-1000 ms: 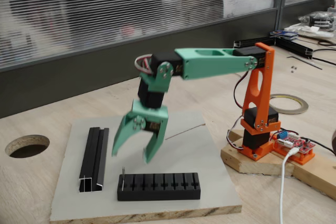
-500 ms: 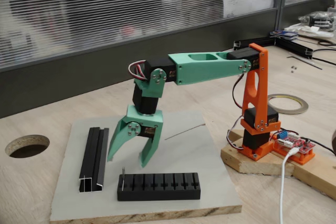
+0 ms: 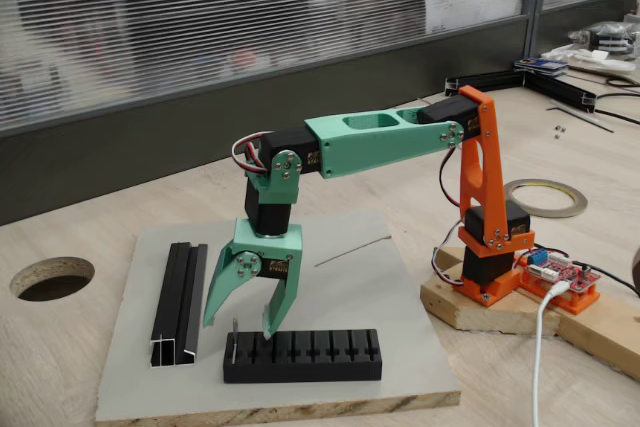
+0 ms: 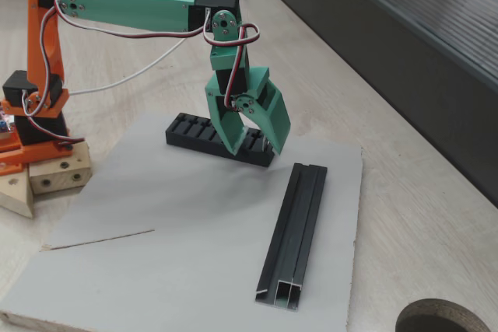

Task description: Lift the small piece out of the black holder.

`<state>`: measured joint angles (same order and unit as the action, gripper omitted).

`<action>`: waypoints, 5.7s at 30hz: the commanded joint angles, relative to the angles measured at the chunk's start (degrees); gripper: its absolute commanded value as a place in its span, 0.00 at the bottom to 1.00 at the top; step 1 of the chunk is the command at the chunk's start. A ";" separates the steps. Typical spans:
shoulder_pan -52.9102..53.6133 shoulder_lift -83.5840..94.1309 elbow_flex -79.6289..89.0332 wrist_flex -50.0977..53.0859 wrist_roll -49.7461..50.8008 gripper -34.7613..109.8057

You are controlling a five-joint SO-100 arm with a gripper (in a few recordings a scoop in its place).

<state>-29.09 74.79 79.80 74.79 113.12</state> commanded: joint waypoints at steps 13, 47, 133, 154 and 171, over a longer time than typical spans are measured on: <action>3.08 0.26 -5.10 0.79 0.18 0.61; 2.29 -5.10 -9.67 3.43 0.35 0.61; 1.14 -5.71 -10.55 5.10 0.97 0.48; 1.05 -7.29 -10.28 -0.53 0.53 0.48; 1.05 -7.21 -10.55 2.81 0.44 0.48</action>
<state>-27.42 65.74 70.66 76.99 113.55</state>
